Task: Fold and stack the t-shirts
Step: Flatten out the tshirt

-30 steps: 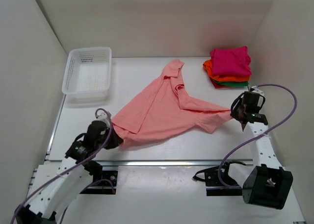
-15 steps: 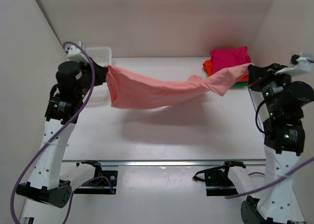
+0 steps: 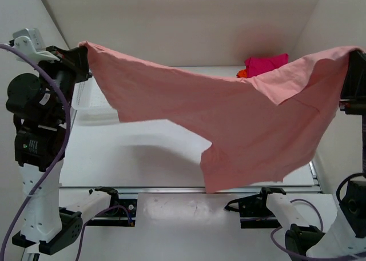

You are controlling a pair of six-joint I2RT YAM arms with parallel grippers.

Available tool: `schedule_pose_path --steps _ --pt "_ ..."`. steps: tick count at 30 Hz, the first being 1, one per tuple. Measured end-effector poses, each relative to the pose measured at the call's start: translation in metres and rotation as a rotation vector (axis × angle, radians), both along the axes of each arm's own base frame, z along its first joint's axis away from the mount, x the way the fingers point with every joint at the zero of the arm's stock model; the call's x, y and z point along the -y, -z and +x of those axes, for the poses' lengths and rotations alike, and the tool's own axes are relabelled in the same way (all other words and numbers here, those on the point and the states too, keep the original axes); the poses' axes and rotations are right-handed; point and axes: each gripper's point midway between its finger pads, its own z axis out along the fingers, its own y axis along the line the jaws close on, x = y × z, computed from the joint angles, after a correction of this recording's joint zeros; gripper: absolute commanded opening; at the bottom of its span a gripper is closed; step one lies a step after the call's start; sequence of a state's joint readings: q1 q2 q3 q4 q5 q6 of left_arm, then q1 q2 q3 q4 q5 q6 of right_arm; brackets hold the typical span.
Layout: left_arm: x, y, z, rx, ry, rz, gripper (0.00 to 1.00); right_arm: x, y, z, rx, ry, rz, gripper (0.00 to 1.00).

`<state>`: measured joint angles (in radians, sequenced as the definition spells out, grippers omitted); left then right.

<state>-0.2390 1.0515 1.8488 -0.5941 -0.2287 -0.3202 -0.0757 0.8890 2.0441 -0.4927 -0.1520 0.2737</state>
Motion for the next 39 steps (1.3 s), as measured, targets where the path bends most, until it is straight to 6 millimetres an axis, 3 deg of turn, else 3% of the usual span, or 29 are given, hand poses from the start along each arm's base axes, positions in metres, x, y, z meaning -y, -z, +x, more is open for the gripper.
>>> schedule_pose_path --steps 2,4,5,7,8,12,15,17,19,22,26,28,30,33,36,39 --pt "0.001 0.013 0.01 -0.03 -0.004 0.009 0.0 0.0 0.001 0.018 -0.024 -0.007 -0.008 0.0" --pt "0.003 0.036 0.028 -0.092 -0.011 0.024 0.0 -0.001 0.007 0.05 -0.073 -0.019 -0.017 0.0" --pt "0.004 0.05 0.042 -0.131 -0.013 0.034 0.0 -0.001 0.016 0.075 -0.12 -0.026 -0.024 0.0" --pt "0.004 0.08 0.074 -0.213 -0.013 0.052 0.0 -0.001 0.036 0.121 -0.211 -0.04 -0.033 0.0" --pt "0.003 0.097 0.092 -0.259 -0.011 0.058 0.0 -0.001 0.053 0.152 -0.278 -0.049 -0.037 0.0" --pt "0.009 0.173 0.165 -0.465 0.023 0.082 0.0 0.003 0.114 0.241 -0.479 -0.086 -0.039 0.0" --pt "0.016 0.203 0.204 -0.561 0.058 0.094 0.0 0.004 0.154 0.291 -0.601 -0.104 -0.039 0.0" --pt "0.021 0.197 0.232 -0.563 0.083 0.094 0.0 0.002 0.166 0.313 -0.642 -0.111 -0.042 0.0" --pt "0.023 0.176 0.246 -0.518 0.1 0.089 0.0 0.004 0.16 0.316 -0.629 -0.113 -0.042 0.01" --pt "0.017 0.131 0.244 -0.414 0.108 0.075 0.0 0.014 0.123 0.3 -0.533 -0.128 -0.032 0.0" --pt "0.001 0.077 0.203 -0.29 0.105 0.056 0.0 0.042 0.073 0.26 -0.385 -0.063 -0.014 0.0" --pt "-0.001 0.062 0.181 -0.249 0.107 0.059 0.0 0.037 0.06 0.24 -0.335 -0.066 -0.03 0.0" --pt "0.001 0.062 0.16 -0.234 0.115 0.063 0.0 0.024 0.06 0.225 -0.315 -0.089 -0.045 0.0" --pt "0.009 0.104 0.133 -0.275 0.144 0.058 0.0 0.012 0.094 0.214 -0.359 -0.12 -0.049 0.0" --pt "0.02 0.179 0.117 -0.389 0.183 0.04 0.0 0.01 0.181 0.215 -0.514 -0.132 -0.017 0.0" --pt "0.032 0.282 0.098 -0.588 0.217 0.009 0.0 0.009 0.279 0.21 -0.721 -0.141 0.036 0.0"
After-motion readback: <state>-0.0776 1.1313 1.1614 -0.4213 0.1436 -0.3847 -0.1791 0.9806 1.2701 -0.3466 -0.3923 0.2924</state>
